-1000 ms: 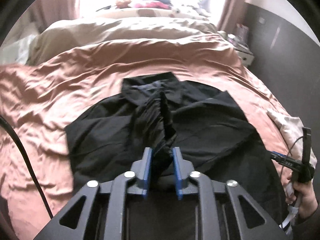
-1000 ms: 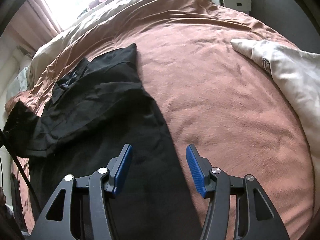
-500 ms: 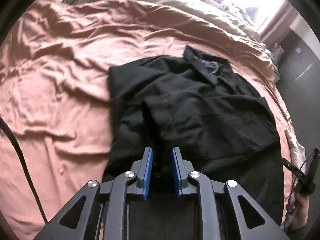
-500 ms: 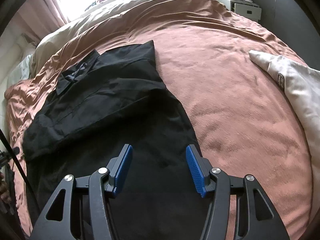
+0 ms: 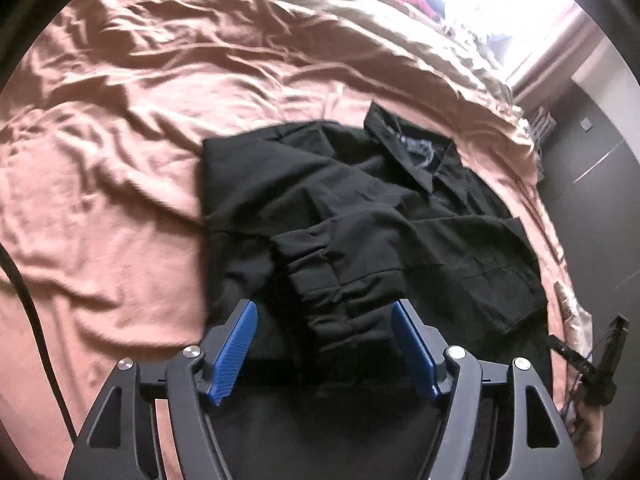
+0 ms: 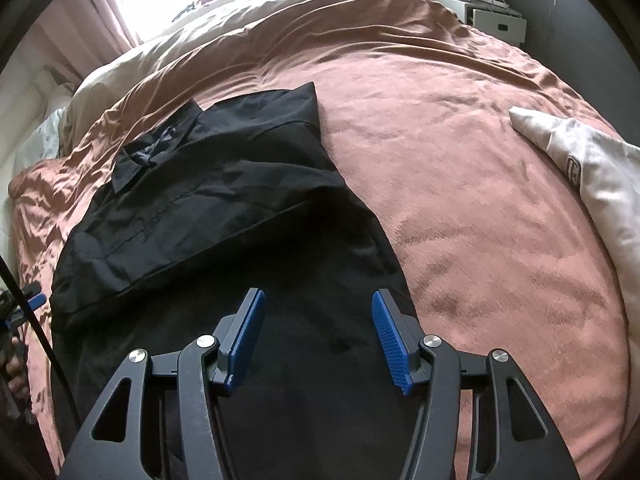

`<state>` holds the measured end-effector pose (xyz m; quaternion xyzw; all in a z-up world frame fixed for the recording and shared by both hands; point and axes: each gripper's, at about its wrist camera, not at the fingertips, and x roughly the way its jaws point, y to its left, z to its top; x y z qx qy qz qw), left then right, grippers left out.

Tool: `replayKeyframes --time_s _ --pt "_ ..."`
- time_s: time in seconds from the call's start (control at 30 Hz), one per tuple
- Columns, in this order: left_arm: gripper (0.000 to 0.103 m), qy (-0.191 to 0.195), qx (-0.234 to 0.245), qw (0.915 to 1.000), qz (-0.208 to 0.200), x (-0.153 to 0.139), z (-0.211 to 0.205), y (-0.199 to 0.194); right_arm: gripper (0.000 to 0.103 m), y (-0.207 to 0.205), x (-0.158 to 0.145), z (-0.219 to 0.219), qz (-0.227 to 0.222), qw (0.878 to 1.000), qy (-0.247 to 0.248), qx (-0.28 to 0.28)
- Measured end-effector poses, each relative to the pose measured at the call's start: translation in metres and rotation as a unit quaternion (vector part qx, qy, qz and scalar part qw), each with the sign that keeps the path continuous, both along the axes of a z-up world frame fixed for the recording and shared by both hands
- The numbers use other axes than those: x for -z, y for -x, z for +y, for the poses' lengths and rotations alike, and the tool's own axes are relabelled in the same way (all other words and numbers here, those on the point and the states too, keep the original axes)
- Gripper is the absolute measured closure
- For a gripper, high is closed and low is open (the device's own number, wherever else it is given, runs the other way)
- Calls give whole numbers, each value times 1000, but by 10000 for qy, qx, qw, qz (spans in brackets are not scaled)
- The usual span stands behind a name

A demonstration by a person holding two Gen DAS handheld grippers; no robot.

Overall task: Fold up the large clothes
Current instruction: 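Grasp the folded shirt fabric again with the left tool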

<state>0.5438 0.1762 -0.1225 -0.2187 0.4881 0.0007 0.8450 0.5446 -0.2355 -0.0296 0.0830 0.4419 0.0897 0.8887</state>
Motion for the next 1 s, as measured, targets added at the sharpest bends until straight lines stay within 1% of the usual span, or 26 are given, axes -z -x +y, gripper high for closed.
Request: replayKeyframes --time_s 0.07,0.1,0.13,0.17,0.23,0.3,0.33,0.37,0.4,0.53,0.63,0.7,0.77,0.83,0.93,1.0 --pt "32 -110 -71 9996 234 14 -1 -12 49 -3 0 0 -7 10000 49 -17" --pt "32 -83 -95 9995 272 19 -1 -15 49 -5 1 0 -7 10000 71 -9" --pt "33 16 -79 9997 226 22 -2 -17 49 -7 1 0 -7 10000 99 1" --pt "36 31 -47 9998 180 22 -3 -18 49 -11 2 -1 0 9999 151 17" --pt "54 -355 47 9992 161 21 -12 -21 49 -20 6 0 37 9996 286 73" --pt "63 -755 170 9968 193 19 -21 -25 49 -31 9 2 109 9991 405 117" --pt "74 -868 206 9958 194 18 -22 -26 49 -38 11 3 157 9986 477 153" --pt "95 -1066 217 9939 186 16 -24 -28 49 -43 11 5 185 9982 532 183" --pt "96 -1247 187 9918 197 13 -24 -29 49 -47 11 6 196 9980 568 218" --pt "96 -1303 71 9914 59 0 -10 -32 49 -63 12 9 264 9977 545 314" --pt "96 -1329 -17 9910 150 6 0 -36 49 -71 14 6 233 9967 608 479" --pt "96 -1201 -6 9924 272 16 3 -40 49 -75 19 1 302 9969 485 533" --pt "92 -1164 23 9923 427 29 5 -41 49 -78 25 -6 343 9972 346 562" --pt "88 -1108 -1 9927 468 35 6 -40 49 -76 26 -8 344 9975 247 562" --pt "88 -893 -104 9952 384 28 11 -32 49 -68 22 -7 332 9978 271 513" --pt "88 -864 -133 9956 325 18 14 -24 49 -60 16 -8 268 9989 176 334"
